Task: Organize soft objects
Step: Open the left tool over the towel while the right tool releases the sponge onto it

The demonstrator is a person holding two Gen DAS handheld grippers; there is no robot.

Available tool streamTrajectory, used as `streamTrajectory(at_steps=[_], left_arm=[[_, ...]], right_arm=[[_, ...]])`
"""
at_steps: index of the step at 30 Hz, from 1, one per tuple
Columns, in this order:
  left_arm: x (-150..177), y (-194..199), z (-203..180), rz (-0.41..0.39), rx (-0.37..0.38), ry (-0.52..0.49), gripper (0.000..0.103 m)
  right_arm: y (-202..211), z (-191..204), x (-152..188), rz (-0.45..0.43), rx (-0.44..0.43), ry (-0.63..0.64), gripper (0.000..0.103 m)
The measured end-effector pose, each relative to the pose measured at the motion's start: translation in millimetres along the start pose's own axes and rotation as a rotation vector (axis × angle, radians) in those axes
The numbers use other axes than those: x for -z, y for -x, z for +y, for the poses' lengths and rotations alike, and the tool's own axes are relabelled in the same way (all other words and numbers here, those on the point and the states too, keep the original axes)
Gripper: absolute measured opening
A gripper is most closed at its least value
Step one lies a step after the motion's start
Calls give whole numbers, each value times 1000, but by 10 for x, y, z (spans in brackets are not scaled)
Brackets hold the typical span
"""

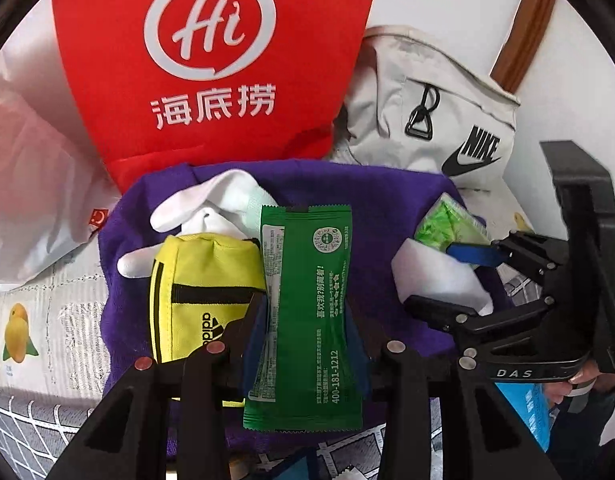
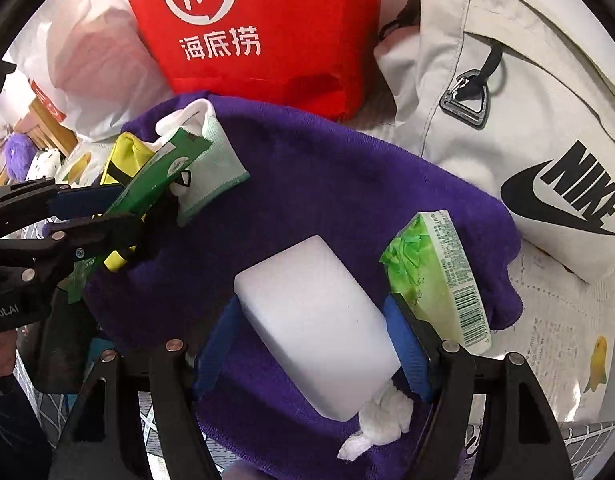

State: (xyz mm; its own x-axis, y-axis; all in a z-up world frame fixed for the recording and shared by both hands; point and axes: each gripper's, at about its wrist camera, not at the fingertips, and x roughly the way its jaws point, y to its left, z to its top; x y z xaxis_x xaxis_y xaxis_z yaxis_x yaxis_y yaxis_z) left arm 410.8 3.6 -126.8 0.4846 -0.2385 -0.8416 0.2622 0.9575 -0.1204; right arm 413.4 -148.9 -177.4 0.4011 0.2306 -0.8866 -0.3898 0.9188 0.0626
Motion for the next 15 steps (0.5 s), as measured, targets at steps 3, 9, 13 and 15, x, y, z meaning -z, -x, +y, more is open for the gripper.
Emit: streamTrajectory(at_steps=[3,9,13,15], left_arm=[[-3,-38,15,10,2,8,37],[-7,-94,5,24,-8,1,38],[-1,-144,-10,37,-28,-9,44],[3,-169,1,45,-41,-7,45]], right_arm=[[1,5,0,-2,-5,-1,74],[25,-24,12,-2,-16,-5,75],[33,4,26,0,-6,21,77],[4,64,19,2,-4,42,77]])
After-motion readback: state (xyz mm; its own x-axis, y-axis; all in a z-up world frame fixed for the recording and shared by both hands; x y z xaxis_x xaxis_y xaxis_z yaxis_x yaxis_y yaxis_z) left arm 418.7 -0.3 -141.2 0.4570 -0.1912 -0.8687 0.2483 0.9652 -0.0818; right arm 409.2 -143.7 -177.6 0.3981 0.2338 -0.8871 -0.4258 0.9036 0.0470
